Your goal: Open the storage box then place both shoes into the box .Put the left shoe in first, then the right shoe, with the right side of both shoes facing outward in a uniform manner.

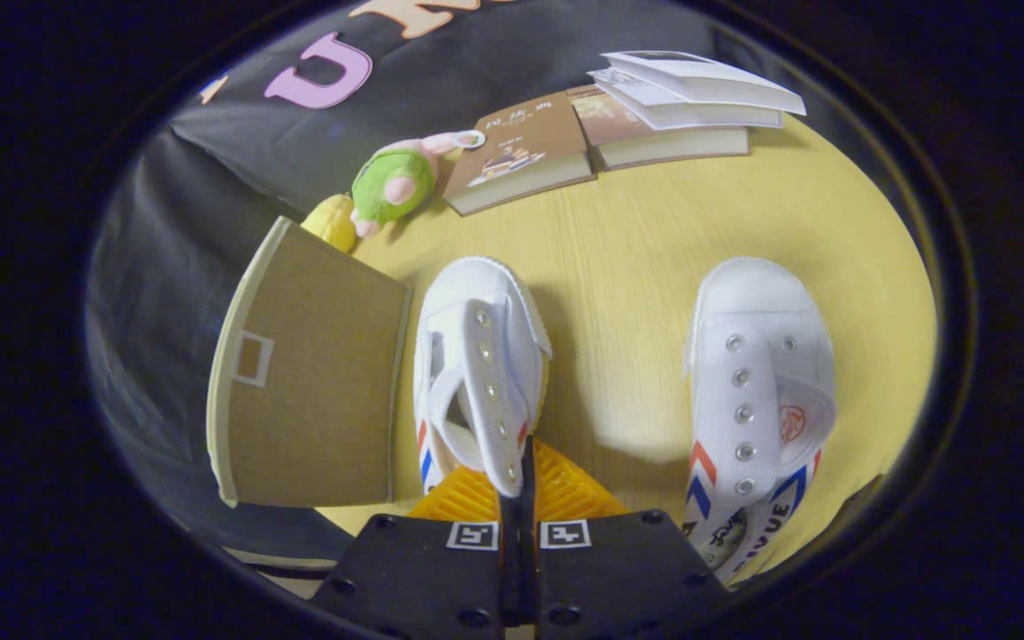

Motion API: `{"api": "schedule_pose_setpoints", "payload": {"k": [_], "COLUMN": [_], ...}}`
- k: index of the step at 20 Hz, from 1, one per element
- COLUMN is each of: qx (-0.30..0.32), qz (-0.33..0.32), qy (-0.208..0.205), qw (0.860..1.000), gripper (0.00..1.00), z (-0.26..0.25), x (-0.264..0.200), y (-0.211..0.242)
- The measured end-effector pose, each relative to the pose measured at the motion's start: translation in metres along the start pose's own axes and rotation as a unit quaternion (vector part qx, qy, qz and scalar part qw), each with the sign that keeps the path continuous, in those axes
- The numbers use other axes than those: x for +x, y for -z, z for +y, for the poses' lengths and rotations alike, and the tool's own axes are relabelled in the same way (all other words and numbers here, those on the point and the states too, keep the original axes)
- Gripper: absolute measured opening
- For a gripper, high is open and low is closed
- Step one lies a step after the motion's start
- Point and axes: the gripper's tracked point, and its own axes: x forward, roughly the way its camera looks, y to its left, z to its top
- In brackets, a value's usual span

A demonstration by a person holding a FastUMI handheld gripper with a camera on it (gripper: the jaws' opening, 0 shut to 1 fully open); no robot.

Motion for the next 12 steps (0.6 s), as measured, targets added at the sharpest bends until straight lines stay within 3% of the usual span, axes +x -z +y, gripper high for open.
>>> {"api": "schedule_pose_setpoints", "payload": {"k": [7,12], "qx": [0.062,0.042], "qz": [-0.014,-0.033], "qy": [-0.031,-0.036], "qw": [0.997,0.998], "gripper": [0.03,0.03], "z": [0.044,0.083], "x": [-0.040,-0.068], "y": [-0.035,-0.061]}}
